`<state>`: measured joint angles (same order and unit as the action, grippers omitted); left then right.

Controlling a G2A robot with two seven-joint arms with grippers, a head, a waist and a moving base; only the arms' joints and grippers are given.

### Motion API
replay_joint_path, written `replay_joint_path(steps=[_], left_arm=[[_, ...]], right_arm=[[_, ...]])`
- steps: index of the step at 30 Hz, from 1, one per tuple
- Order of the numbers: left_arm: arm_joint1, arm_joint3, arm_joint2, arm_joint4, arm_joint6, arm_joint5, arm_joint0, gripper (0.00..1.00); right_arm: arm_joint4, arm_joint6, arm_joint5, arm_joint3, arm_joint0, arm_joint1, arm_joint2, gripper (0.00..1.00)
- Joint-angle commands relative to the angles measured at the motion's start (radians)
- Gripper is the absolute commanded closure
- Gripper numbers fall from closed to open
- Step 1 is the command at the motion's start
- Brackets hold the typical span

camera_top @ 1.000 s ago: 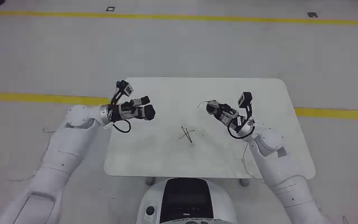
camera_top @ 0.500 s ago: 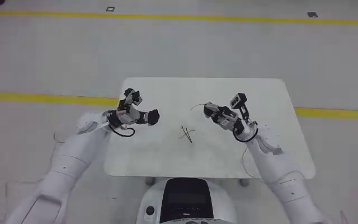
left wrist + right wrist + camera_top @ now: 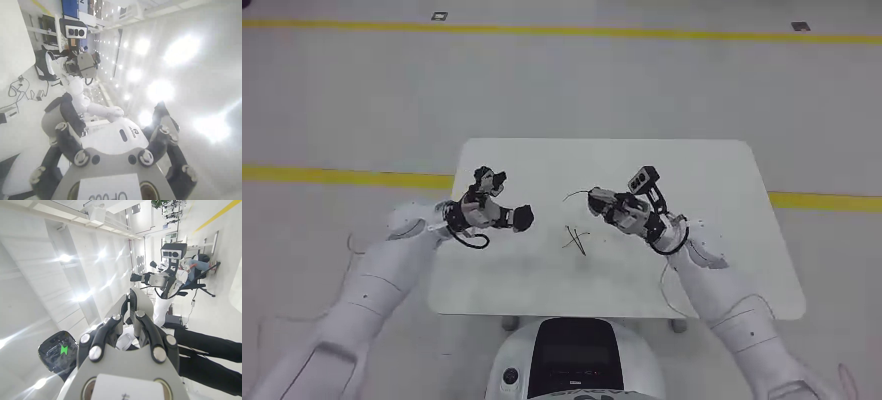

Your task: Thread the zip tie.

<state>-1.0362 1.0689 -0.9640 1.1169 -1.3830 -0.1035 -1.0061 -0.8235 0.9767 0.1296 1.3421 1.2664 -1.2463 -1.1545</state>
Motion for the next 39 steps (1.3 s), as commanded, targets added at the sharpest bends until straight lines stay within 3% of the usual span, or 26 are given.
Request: replay_joint_path(steps=[1,9,11,13,19,22,30,33,34,35,39], left_arm=[[-0.003,0.018,0.011,-0.010,0.029,0.009,-0.010,0.00],[-0.021,0.020,0.047,-0.046,0.079,0.019,0.007,0.00],[-0.026,0.015,0.056,-0.054,0.079,0.017,0.014,0.00],[-0.033,0.015,0.072,-0.054,0.040,0.021,0.023,0.00],[-0.033,0.015,0.072,-0.054,0.040,0.021,0.023,0.00],[-0.032,0.041,0.073,-0.081,0.072,0.023,0.016,0.00],[-0.028,0.061,0.062,-0.106,0.065,0.043,0.009,0.00],[-0.028,0.061,0.059,-0.109,0.062,0.043,0.007,0.20],[-0.028,0.061,0.057,-0.111,0.060,0.043,0.007,0.31],[-0.027,0.061,0.055,-0.112,0.059,0.043,0.006,0.49],[-0.024,0.064,0.043,-0.116,0.054,0.045,0.000,0.56]], right_arm=[[0.007,-0.010,-0.006,0.016,0.003,-0.002,0.011,1.00],[0.001,-0.026,0.019,0.022,-0.013,-0.022,0.083,1.00],[-0.005,-0.027,0.025,0.014,-0.015,-0.025,0.093,1.00],[-0.019,-0.024,0.038,0.006,-0.017,-0.030,0.100,1.00],[-0.021,-0.023,0.042,0.005,-0.017,-0.030,0.100,1.00],[0.004,-0.047,0.034,0.024,-0.012,-0.030,0.104,1.00],[0.015,-0.039,0.013,0.035,-0.021,-0.036,0.127,1.00],[0.033,-0.037,0.006,0.025,-0.030,-0.037,0.134,1.00],[0.042,-0.038,0.003,0.022,-0.032,-0.037,0.135,1.00],[0.052,-0.040,0.000,0.020,-0.035,-0.037,0.135,1.00],[0.083,-0.043,-0.013,0.017,-0.042,-0.035,0.135,1.00]])
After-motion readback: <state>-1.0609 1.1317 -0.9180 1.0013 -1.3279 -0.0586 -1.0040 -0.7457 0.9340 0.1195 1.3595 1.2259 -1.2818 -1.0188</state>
